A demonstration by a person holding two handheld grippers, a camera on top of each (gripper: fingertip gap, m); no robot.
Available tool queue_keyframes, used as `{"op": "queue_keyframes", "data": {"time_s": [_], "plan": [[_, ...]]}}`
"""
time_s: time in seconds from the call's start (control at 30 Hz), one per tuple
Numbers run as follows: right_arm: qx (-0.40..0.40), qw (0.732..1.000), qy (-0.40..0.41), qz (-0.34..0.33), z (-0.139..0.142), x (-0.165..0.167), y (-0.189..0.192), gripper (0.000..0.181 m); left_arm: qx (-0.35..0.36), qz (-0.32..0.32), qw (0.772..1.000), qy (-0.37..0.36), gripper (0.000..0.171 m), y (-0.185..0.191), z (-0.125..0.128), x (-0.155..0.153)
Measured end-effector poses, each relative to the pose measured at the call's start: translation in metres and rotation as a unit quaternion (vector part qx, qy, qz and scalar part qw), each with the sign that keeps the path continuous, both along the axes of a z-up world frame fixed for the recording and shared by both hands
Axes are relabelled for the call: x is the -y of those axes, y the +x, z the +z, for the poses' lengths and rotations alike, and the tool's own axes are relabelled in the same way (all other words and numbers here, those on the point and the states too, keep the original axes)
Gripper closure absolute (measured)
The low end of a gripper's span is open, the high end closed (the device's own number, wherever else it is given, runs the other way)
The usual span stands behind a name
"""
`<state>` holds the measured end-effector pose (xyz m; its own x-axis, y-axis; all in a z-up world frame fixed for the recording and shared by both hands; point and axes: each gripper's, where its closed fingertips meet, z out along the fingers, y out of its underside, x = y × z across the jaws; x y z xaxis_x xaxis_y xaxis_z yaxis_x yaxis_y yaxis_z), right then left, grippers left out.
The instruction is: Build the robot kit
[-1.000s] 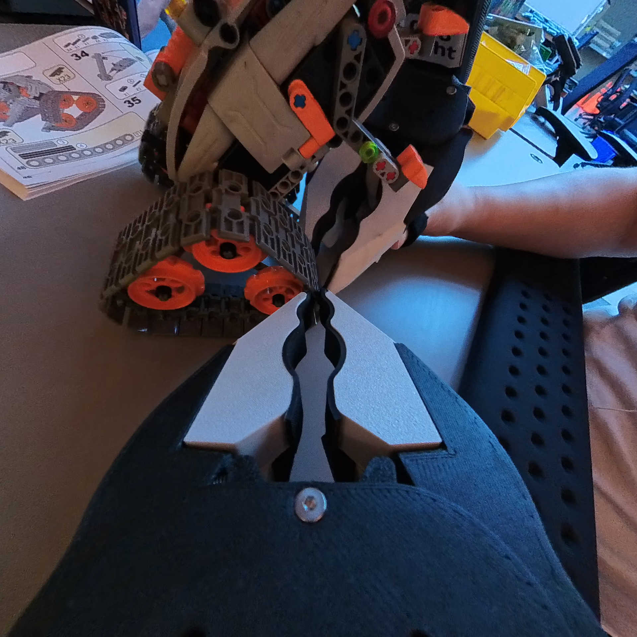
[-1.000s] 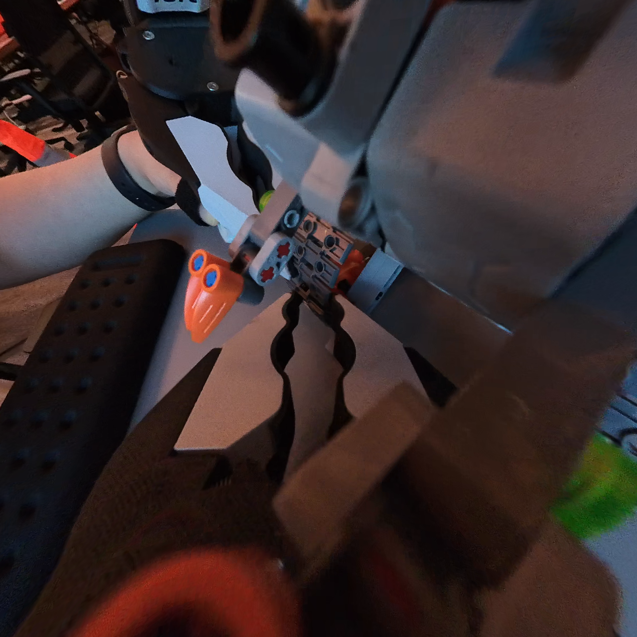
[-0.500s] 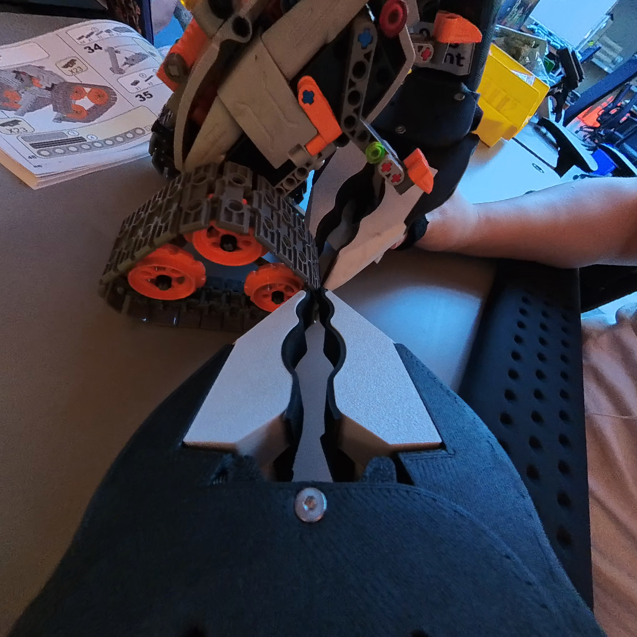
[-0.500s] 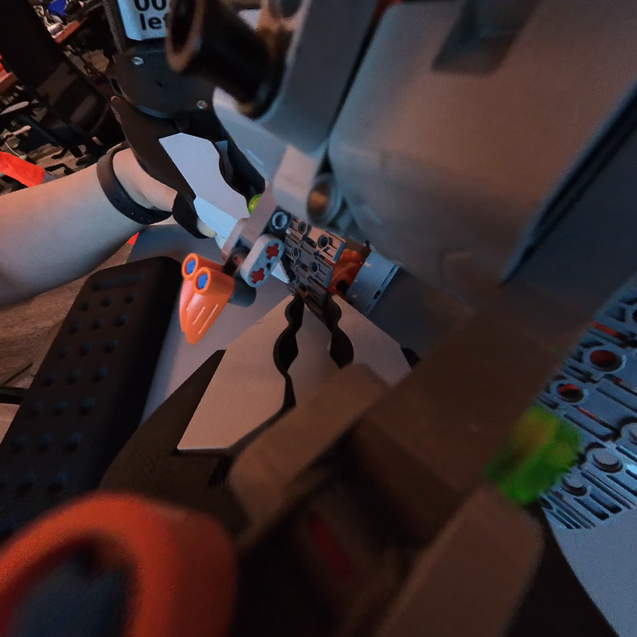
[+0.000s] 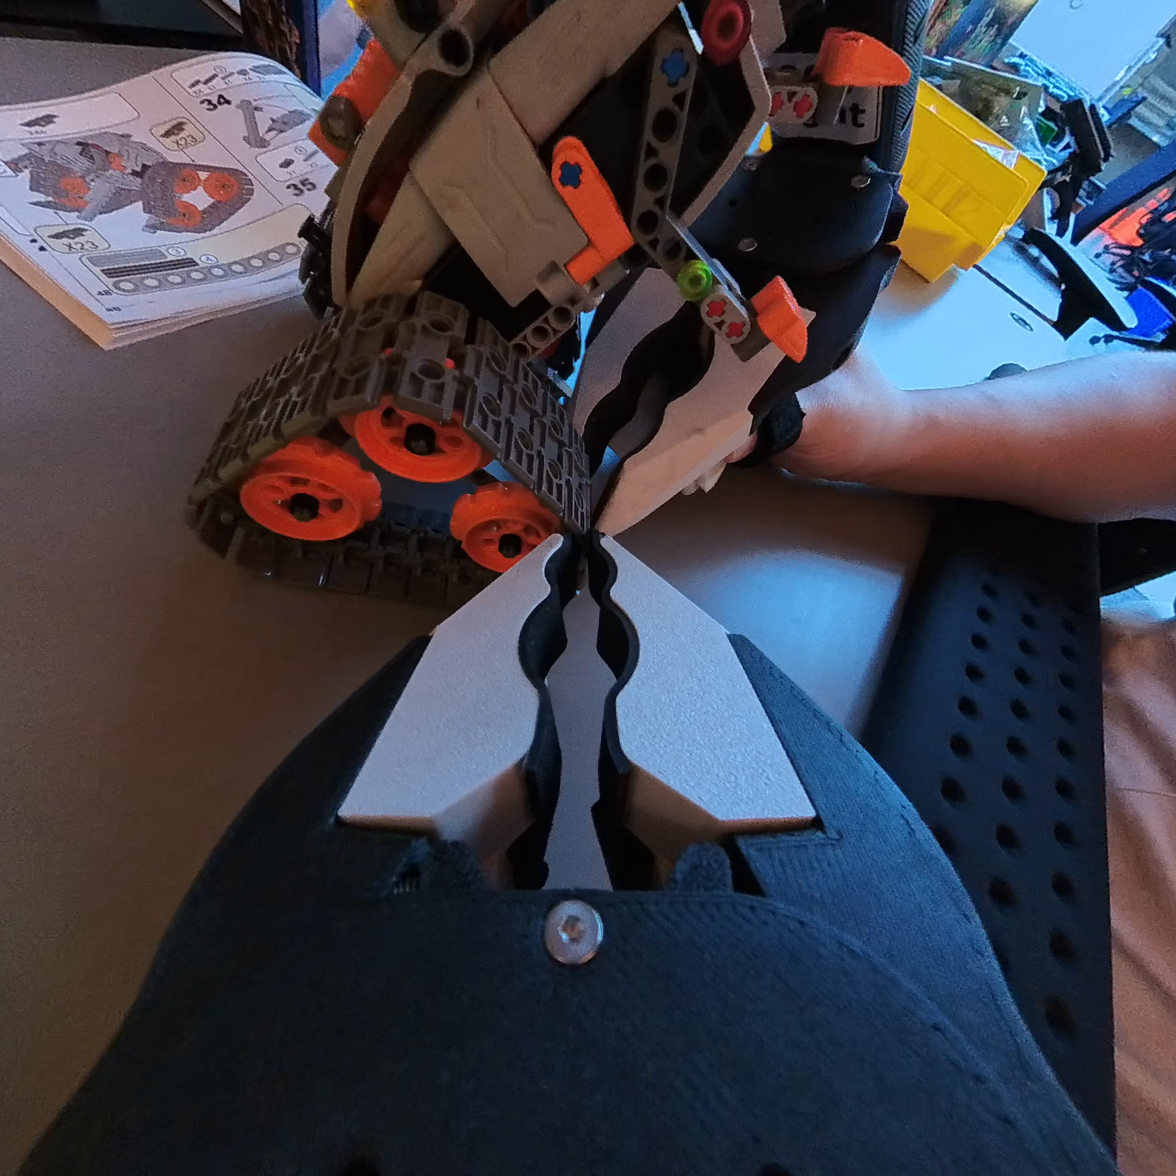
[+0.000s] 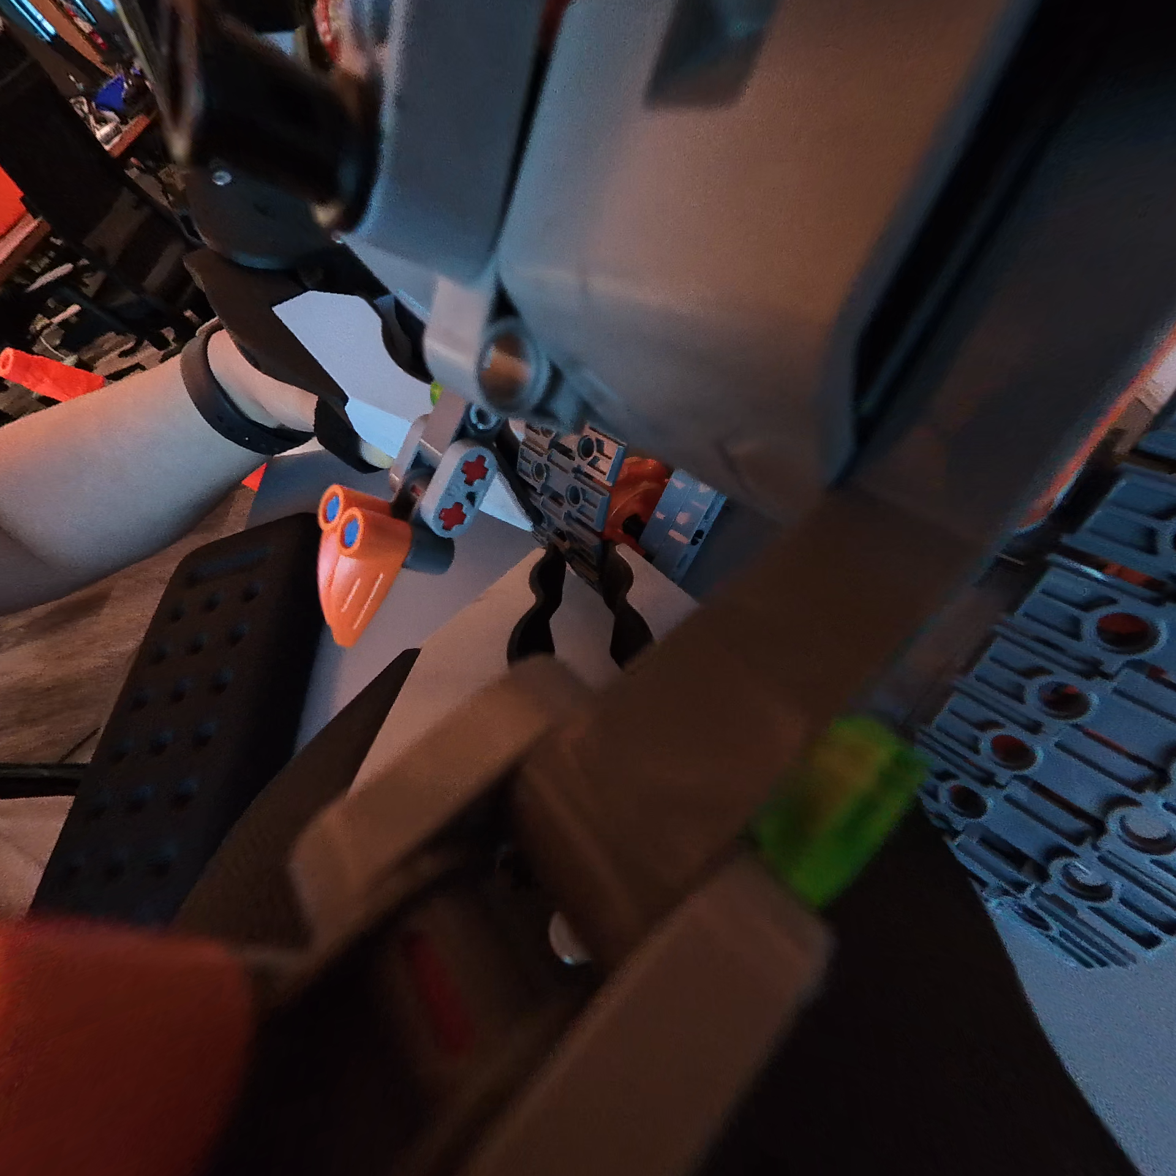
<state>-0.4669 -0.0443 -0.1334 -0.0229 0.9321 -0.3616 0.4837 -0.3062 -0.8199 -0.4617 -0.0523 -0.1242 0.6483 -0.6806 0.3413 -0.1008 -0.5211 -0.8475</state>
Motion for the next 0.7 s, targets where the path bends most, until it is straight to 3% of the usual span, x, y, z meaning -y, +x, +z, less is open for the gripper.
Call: {"op": "queue_keyframes", "data": {"time_s": [0.03, 0.7], "plan": [[0.002, 1.0, 0.004, 0.0, -0.0001, -0.0003, -0.0002, 0.171, 0.001, 0.001, 1.0, -0.001, 0.169, -0.0002, -0.0001, -0.0004], [0.021, 0.998, -0.044, -0.042, -0.0002, -0.0079, -0.0056, 0.175, -0.013, 0.029, 0.999, 0.008, 0.169, -0.0052, -0.0014, -0.0077]]}}
